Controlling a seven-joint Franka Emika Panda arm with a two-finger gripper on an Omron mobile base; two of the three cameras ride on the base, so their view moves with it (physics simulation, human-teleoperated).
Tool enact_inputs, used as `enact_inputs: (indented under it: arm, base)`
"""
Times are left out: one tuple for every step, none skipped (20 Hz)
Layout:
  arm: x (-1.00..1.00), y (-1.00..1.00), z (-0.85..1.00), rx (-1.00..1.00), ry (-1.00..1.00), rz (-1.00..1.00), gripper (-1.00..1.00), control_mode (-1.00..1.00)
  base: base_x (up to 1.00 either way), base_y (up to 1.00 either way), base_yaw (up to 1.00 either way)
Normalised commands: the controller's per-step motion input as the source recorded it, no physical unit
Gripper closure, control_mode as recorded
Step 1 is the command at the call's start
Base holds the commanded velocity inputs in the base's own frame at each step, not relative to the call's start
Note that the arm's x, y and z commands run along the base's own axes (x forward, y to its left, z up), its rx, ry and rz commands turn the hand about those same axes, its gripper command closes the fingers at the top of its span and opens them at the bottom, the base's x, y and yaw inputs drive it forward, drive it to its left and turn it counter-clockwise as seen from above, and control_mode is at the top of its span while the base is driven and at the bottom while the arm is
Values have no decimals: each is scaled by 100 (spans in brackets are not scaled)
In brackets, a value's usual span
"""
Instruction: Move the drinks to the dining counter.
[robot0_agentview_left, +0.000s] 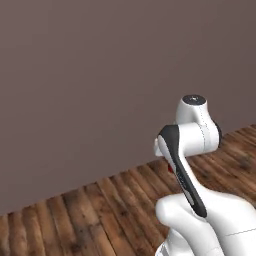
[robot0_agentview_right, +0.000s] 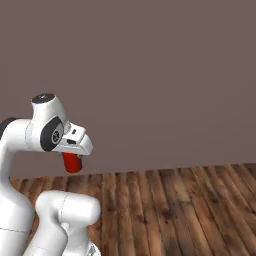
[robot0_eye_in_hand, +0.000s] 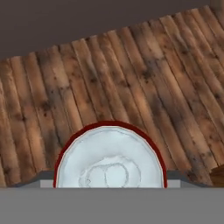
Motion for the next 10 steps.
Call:
enact_inputs:
  arm:
    - [0,0,0,0,0,0,100,100]
    - [0,0,0,0,0,0,100,100]
    - [0,0,0,0,0,0,100,100]
    - [0,0,0,0,0,0,100,100]
    - [0,0,0,0,0,0,100,100]
    - [0,0,0,0,0,0,100,100]
    - [0,0,0,0,0,0,100,100]
    - [0,0,0,0,0,0,100,100]
    - [0,0,0,0,0,0,100,100]
    - [0,0,0,0,0,0,100,100]
  base:
    - [-21,0,-100]
    - [-21,0,-100]
    - [-21,0,-100]
    - [-21,0,-100]
    - [-20,0,-100]
    - [-20,0,-100]
    - [-21,0,-100]
    - [-24,0,-100]
    - [-25,0,-100]
    - [-24,0,-100]
